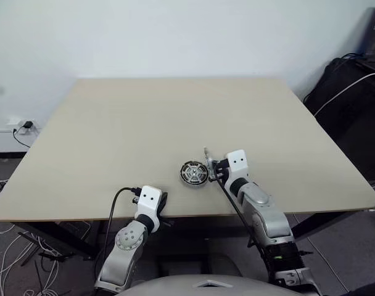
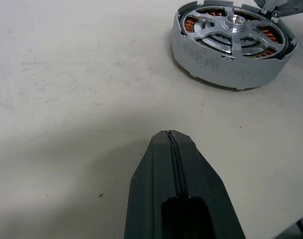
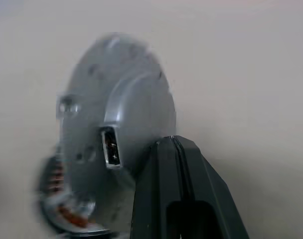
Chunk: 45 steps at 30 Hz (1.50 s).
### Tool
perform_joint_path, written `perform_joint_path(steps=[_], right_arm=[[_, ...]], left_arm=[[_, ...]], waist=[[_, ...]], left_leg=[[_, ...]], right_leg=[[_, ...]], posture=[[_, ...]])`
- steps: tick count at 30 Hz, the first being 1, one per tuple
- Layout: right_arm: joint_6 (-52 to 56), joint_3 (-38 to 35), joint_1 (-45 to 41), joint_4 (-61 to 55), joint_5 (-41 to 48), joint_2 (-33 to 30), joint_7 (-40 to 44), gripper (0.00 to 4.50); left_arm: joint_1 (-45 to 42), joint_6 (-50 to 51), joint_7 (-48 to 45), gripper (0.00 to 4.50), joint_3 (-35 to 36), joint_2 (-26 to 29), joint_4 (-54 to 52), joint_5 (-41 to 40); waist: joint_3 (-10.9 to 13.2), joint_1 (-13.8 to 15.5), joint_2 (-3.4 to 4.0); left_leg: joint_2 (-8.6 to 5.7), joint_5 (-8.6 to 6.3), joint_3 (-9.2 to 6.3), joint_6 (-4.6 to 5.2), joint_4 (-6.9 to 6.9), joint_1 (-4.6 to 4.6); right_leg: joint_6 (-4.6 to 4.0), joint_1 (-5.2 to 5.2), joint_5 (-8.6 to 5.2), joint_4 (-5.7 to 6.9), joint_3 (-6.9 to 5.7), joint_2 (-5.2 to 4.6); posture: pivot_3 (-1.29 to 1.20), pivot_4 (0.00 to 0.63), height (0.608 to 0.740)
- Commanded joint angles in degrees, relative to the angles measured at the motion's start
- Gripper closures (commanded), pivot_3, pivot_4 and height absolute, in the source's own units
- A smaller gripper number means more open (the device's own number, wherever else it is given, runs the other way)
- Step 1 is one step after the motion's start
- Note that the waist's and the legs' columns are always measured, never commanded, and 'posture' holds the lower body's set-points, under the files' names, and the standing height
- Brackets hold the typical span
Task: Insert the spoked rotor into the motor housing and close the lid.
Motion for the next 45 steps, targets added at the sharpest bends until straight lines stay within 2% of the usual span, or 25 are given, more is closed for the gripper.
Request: perform_joint_path(steps=[1,20,24,30,35,38,42,45], right_arm=[[0.9,1.5,-0.2,-4.3,2.6,0.3,2.8,4.47],[0.0,7.7,-2.6,10.4,-1.9,3.6,2.5,4.47],[0.2,9.0,-1.9,7.6,-2.8,2.1,3.6,4.47],[-1.6,9.6,1.8,-3.2,-2.3,-2.6,6.3,4.47],[-0.5,9.1,4.8,-8.9,-4.1,-5.7,4.5,4.47],[-5.1,10.0,5.9,-10.3,-6.9,-7.8,3.8,4.47],[-15.5,9.2,5.7,-7.0,-6.7,-10.7,7.5,4.47],[-20.1,8.5,4.4,-2.2,-6.3,-12.0,9.4,3.91]], left_arm=[[-0.4,-0.1,0.2,4.5,-0.3,-0.4,-2.2,-0.1],[-0.9,0.3,0.2,4.5,-0.3,-0.1,-2.1,0.0],[-0.6,0.3,0.3,4.5,-0.2,-0.1,-2.3,-0.1],[-0.2,0.3,0.4,4.5,-0.3,0.0,-2.5,-0.1],[-0.5,0.3,0.1,4.5,-0.7,0.0,-2.1,0.0],[-0.9,0.3,-0.1,4.5,-0.8,0.1,-1.9,0.0],[-1.4,0.3,-0.3,4.5,-0.9,0.1,-1.5,0.0],[-1.6,0.2,-0.5,4.5,-0.9,0.1,-1.3,0.0]], waist=[[0.0,0.0,0.0],[-0.1,-0.1,-0.05],[-0.2,-0.1,-0.06],[-0.1,0.1,-0.03],[-0.1,0.2,-0.07],[-0.1,0.3,-0.09],[0.0,0.3,-0.16],[0.0,0.3,-0.25]], left_leg=[[0.01,0.0,0.0,0.0,0.0,0.01],[0.03,0.0,0.0,-0.01,0.0,0.2],[0.04,0.0,-0.02,-0.01,0.0,0.39],[0.03,-0.01,-0.05,-0.02,0.0,0.39],[0.02,-0.01,-0.06,-0.02,0.0,0.29],[0.02,-0.01,-0.07,-0.02,0.0,0.29],[0.01,-0.01,-0.06,-0.02,0.0,0.3],[0.01,-0.01,-0.07,-0.02,0.0,0.32]], right_leg=[[0.0,0.01,0.0,0.01,0.0,0.01],[0.0,0.18,0.0,0.02,0.0,0.03],[0.0,0.41,0.0,0.01,-0.01,0.02],[0.0,0.42,-0.01,-0.01,-0.05,-0.01],[0.0,0.33,-0.01,-0.03,-0.06,-0.01],[0.0,0.33,-0.02,-0.04,-0.07,-0.02],[0.0,0.33,-0.02,-0.04,-0.08,-0.02],[0.01,0.38,-0.02,-0.06,-0.09,-0.01]], posture=[[0.0,0.0,0.74],[0.0,0.0,0.74],[0.0,0.0,0.74],[0.0,0.0,0.74],[0.0,0.0,0.74],[0.0,0.0,0.74],[0.0,0.0,0.74],[0.0,0.0,0.74]])
